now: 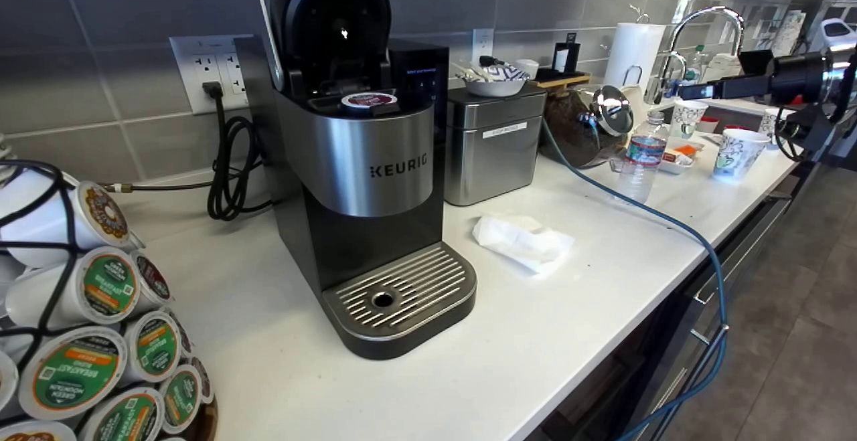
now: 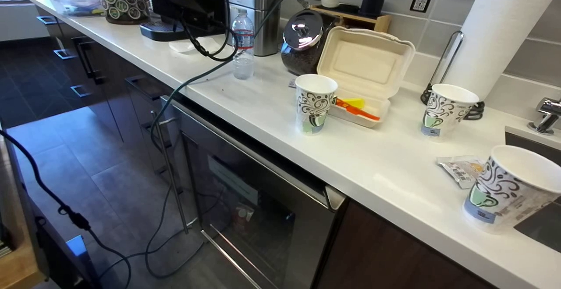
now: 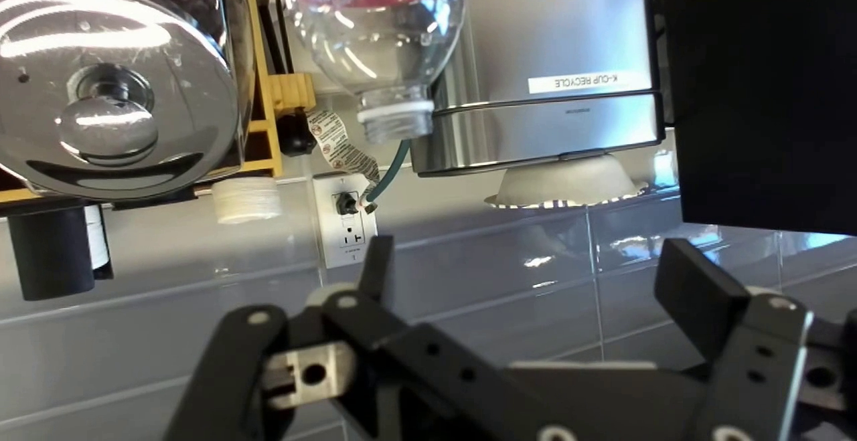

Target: Put the clear bottle into the cupboard

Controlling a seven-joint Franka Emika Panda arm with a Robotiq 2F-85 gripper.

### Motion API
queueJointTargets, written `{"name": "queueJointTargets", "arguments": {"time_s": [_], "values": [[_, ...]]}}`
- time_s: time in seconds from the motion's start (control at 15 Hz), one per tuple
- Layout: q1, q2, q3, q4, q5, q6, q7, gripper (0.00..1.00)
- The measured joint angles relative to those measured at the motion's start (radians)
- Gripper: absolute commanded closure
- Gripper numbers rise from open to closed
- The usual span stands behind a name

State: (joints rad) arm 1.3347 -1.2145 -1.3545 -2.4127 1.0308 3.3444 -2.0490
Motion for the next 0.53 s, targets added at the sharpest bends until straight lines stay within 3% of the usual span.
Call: {"name": "queueJointTargets", "arguments": {"time_s": [0.2,0.53], "values": [[0.0,-0.01,0.01,0.001,-0.029,0.03,-0.009,0.0],[0.019,-0.107,0.028,-0.012,-0.221,0.21,-0.057,0.0]]}}
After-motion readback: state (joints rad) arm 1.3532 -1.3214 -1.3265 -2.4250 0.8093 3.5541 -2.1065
